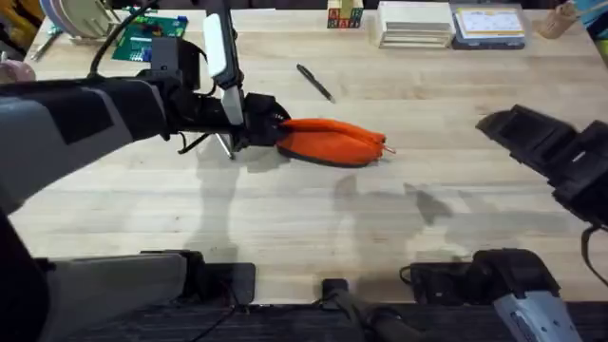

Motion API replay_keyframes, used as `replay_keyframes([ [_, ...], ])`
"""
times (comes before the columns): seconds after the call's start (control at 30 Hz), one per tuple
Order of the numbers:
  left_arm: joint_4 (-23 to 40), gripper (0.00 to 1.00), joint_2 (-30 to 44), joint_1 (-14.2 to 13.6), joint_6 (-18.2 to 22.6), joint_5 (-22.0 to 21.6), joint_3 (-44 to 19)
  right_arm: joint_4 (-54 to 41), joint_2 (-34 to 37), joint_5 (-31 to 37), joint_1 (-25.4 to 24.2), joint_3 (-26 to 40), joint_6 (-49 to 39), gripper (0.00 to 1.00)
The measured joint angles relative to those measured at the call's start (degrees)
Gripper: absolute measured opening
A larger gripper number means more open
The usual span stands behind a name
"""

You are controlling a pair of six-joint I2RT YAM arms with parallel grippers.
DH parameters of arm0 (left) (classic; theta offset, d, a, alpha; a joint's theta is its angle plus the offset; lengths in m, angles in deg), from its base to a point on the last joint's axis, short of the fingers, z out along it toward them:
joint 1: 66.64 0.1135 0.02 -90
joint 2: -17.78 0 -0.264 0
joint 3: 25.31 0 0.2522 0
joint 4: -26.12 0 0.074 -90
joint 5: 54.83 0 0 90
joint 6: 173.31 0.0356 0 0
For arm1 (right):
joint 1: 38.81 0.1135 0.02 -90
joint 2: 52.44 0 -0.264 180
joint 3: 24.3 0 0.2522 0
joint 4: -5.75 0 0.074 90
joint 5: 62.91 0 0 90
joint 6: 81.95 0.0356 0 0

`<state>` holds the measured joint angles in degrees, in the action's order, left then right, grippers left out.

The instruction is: Unzip the bag, pick up the pens from the table one at a time and place them inside, then zip the bag closed.

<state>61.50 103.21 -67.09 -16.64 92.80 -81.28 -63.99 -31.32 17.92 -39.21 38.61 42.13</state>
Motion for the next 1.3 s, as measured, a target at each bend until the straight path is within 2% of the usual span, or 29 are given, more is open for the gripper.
replay_keyframes([
  [0.3, 0.0, 0.044, 0.0, 0.0, 0.0, 0.0, 0.0, 2.0, 2.2, -3.2, 0.0, 0.0, 2.2, 0.998],
  [0.8, 0.0, 0.044, 0.0, 0.0, 0.0, 0.0, 0.0, 2.5, 26.6, -10.6, 0.0, 0.0, 2.4, 0.998],
  [0.83, 0.0, 0.044, 0.0, 0.0, 0.0, 0.0, 0.0, 2.5, 30.9, -11.5, 0.0, 0.0, 3.3, 0.998],
  [0.97, 0.0, 0.044, 0.0, 0.0, 0.0, 0.0, 0.0, 4.0, 35.3, -14.7, 0.0, -0.1, 3.2, 0.998],
  [1.0, 0.0, 0.044, 0.0, 0.0, 0.0, 0.0, 0.0, 6.1, 37.9, -17.5, 0.0, -0.1, 2.1, 0.998],
  [1.3, 0.0, 0.044, 0.0, 0.0, 0.0, 0.0, 0.0, 9.4, 42.7, -21.8, 0.0, -0.1, -2.3, 0.997],
])
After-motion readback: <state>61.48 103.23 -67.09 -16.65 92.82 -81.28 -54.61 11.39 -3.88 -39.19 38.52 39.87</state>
